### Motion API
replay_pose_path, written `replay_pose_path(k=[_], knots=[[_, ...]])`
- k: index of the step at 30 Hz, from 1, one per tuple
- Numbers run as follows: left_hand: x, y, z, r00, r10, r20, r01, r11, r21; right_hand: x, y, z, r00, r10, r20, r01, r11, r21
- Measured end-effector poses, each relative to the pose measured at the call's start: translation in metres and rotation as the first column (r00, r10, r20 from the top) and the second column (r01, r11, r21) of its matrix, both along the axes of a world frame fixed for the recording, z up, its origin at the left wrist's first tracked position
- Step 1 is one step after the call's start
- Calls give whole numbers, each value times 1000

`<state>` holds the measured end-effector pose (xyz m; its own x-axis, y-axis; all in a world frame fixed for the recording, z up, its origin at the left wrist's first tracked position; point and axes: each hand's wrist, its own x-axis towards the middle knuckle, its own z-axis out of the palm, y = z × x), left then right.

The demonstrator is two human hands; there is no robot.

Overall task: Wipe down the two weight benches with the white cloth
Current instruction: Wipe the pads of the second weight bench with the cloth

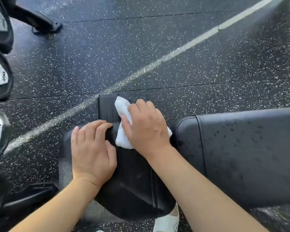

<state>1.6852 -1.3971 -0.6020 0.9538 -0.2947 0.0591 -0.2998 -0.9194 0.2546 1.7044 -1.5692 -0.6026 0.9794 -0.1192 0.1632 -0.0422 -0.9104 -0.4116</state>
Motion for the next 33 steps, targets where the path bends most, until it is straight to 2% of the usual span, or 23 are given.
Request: replay_pose_path(k=[6, 12, 23, 28, 31, 33], knots=[[-4, 2, -7, 1000, -16, 15, 16, 1000, 0, -16, 0, -10, 995, -11, 94, 10, 1000, 15], [-4, 2, -1, 1000, -12, 5, 12, 1000, -6, -13, 7, -3, 997, -73, -8, 72, 997, -8], [-3, 3, -2, 999, -6, 35, 9, 997, -80, -10, 7, 1, 995, -83, -51, 79, 994, -74], [-9, 6, -2, 999, -23, 24, 24, 999, -26, -14, 10, -2, 994, -91, -59, 83, 989, -124], [-11, 10, -2, 999, -36, -8, 36, 999, 33, -45, 22, 4, 997, -79, -23, 74, 986, -151], [-11, 12, 3, 999, -7, -51, 7, 1000, 0, -88, 29, 5, 1000, -22, 13, 23, 993, -118]])
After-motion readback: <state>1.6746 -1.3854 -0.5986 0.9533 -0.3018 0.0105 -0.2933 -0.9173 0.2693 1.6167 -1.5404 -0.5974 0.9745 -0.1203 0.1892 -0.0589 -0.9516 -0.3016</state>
